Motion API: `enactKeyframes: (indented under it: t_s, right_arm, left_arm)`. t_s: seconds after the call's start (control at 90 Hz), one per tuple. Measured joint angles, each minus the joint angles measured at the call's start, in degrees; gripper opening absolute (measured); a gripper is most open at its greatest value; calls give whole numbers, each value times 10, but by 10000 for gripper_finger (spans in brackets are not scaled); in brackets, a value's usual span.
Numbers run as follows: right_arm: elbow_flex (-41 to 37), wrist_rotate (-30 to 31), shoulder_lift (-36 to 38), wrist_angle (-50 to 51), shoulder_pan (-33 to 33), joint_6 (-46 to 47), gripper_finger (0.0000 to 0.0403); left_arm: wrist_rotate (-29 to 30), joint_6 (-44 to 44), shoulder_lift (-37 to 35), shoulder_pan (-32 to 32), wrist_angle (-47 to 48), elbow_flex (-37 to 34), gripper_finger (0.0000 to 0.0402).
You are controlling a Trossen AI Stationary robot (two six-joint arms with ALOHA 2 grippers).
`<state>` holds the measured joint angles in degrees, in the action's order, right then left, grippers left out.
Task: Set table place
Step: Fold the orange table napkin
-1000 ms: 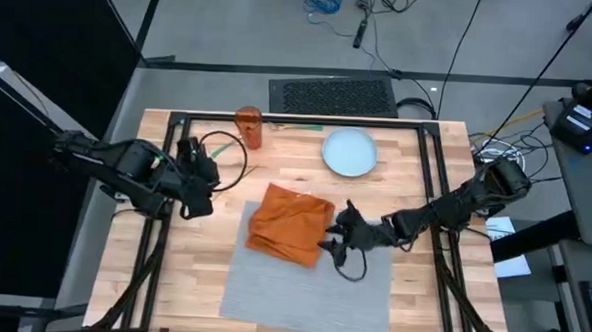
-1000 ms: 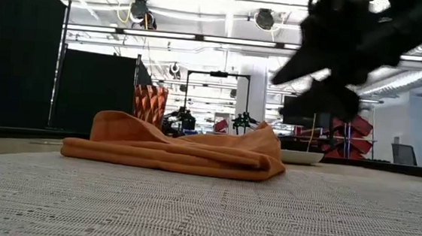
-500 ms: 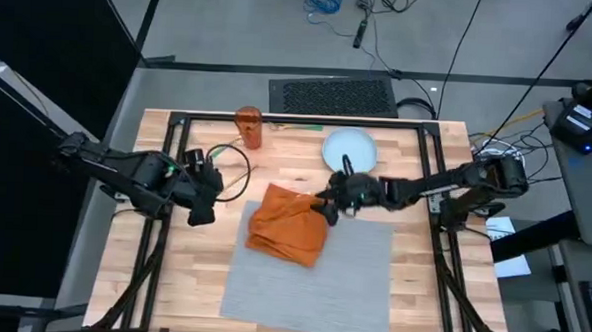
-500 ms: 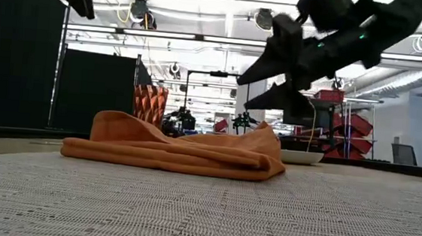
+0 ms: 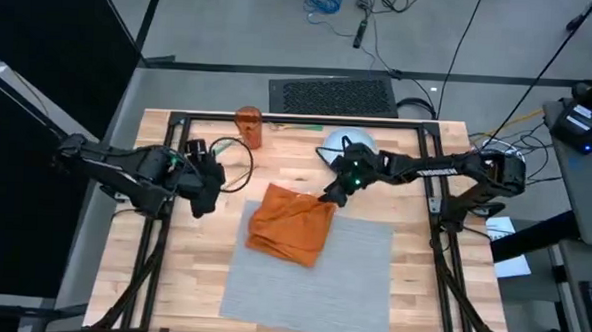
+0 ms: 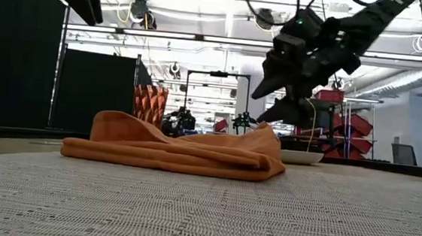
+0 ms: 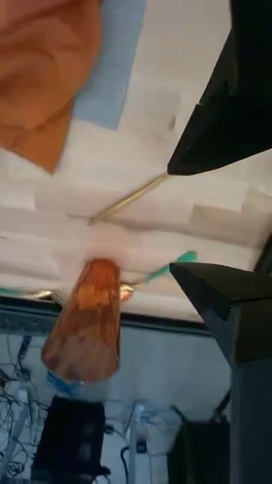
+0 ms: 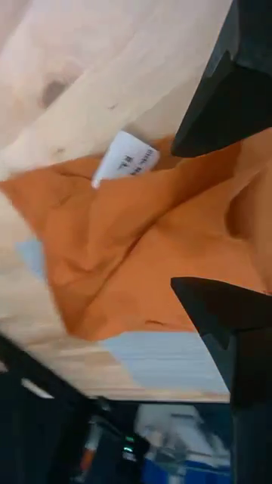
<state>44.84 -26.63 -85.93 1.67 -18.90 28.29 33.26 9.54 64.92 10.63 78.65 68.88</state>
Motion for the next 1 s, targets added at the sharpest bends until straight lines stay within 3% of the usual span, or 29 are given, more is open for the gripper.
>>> enactKeyframes:
  t_s: [0.233, 0.478, 0.744, 1.0]
  right_arm:
    - [62, -14, -25, 100, -44, -68, 258]
    - [127, -98, -134, 131, -54, -101, 258]
    - [251, -128, -211, 244, -54, -182, 258]
    - [271, -176, -244, 279, -54, -189, 258]
  left_arm:
    - [0, -34, -9, -24, -19, 0, 184]
    - [0, -54, -13, -24, -35, 0, 184]
    - [-5, -54, -13, -24, -37, 0, 184]
    - [-14, -40, -13, -24, -37, 0, 184]
